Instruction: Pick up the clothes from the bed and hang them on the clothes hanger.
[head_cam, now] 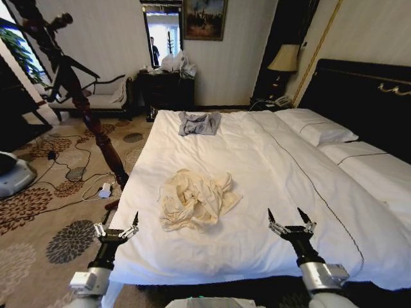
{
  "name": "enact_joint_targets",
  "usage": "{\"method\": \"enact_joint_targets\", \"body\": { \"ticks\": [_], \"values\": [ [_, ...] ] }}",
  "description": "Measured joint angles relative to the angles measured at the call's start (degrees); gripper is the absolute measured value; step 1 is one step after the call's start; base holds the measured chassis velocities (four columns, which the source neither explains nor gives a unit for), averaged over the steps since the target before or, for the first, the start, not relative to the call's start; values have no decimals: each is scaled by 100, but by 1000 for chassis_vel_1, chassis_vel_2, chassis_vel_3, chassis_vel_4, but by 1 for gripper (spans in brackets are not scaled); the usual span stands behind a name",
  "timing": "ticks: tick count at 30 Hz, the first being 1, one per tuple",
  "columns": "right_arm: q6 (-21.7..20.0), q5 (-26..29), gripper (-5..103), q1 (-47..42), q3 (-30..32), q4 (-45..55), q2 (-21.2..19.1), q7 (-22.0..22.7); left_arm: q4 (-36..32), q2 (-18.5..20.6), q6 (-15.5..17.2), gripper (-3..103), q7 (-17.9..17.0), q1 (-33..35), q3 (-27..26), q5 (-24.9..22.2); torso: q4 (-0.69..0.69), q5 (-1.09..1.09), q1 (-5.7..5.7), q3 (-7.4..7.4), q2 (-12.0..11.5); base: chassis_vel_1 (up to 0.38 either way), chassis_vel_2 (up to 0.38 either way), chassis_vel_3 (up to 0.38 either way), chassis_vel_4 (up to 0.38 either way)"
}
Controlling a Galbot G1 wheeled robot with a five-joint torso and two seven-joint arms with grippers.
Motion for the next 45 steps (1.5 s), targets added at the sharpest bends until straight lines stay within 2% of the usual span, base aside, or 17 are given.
{"method": "enact_joint_targets", "body": {
  "ticks": [5,11,15,19,21,23,25,26,27,29,31,32,35,37,40,42,45],
  "values": [
    [2,-7,100,25,-47,-56,26,24,28,0,22,100,-58,6,-40,-31,0,0,0,0,0,0,0,0,0],
    [6,-55,100,19,-165,-120,95,56,32,53,150,100,-88,14,-37,-339,0,0,0,0,0,0,0,0,0],
    [14,-105,100,-1,-203,-158,107,74,53,155,287,100,-96,-41,11,-653,0,0,0,0,0,0,0,0,0],
    [14,-108,100,-50,-156,-174,106,113,124,436,704,100,-209,-276,158,-1451,1,0,0,0,0,0,0,0,0],
    [14,-108,100,-61,-138,-174,103,116,159,506,790,100,-243,-357,182,-1594,1,0,0,0,0,0,0,0,0],
    [10,-112,100,-82,-97,-174,101,124,334,730,1066,100,-384,-729,314,-1935,1,-1,0,0,0,0,0,0,0],
    [4,-117,100,-96,-63,-175,105,131,396,796,1149,100,-445,-875,368,-2023,-2,-1,0,0,0,0,0,0,0],
    [-5,-122,100,-102,-46,-182,112,138,537,928,1302,102,-569,-1194,502,-2178,3,0,0,1,-1,0,0,0,0],
    [-11,-129,100,-105,-34,-187,124,145,637,1034,1425,100,-643,-1495,647,-2308,0,-1,0,1,0,0,0,0,0],
    [-15,-133,100,-104,-31,-192,131,148,683,1074,1468,100,-688,-1621,710,-2357,-1,-2,0,1,0,0,0,0,0],
    [-28,-153,100,-104,-27,-216,162,156,885,1219,1638,99,-875,-2191,1023,-2570,-2,-1,0,1,0,0,0,0,0],
    [-28,-153,100,-104,-27,-216,162,156,885,1219,1638,99,-875,-2191,1023,-2570,-2,-1,0,1,0,0,0,0,0],
    [-52,-183,100,-102,-36,-262,184,165,1148,1346,1799,99,-1075,-2770,1467,-2813,0,0,0,1,0,0,0,0,0],
    [-55,-186,100,-100,-39,-268,183,166,1187,1360,1817,99,-1112,-2841,1527,-2831,-1,0,0,1,0,0,0,0,0],
    [-81,-229,100,-91,-94,-329,170,179,1409,1405,2032,98,-1396,-3492,1965,-3154,2,0,0,1,0,0,0,0,0],
    [-82,-240,100,-93,-100,-336,173,180,1439,1405,2080,98,-1458,-3621,2050,-3242,1,0,0,1,0,0,0,0,0],
    [-83,-292,100,-123,-118,-350,203,183,1681,1355,2261,98,-1732,-4473,2667,-3511,-1,1,0,1,0,0,0,0,0]
  ]
}}
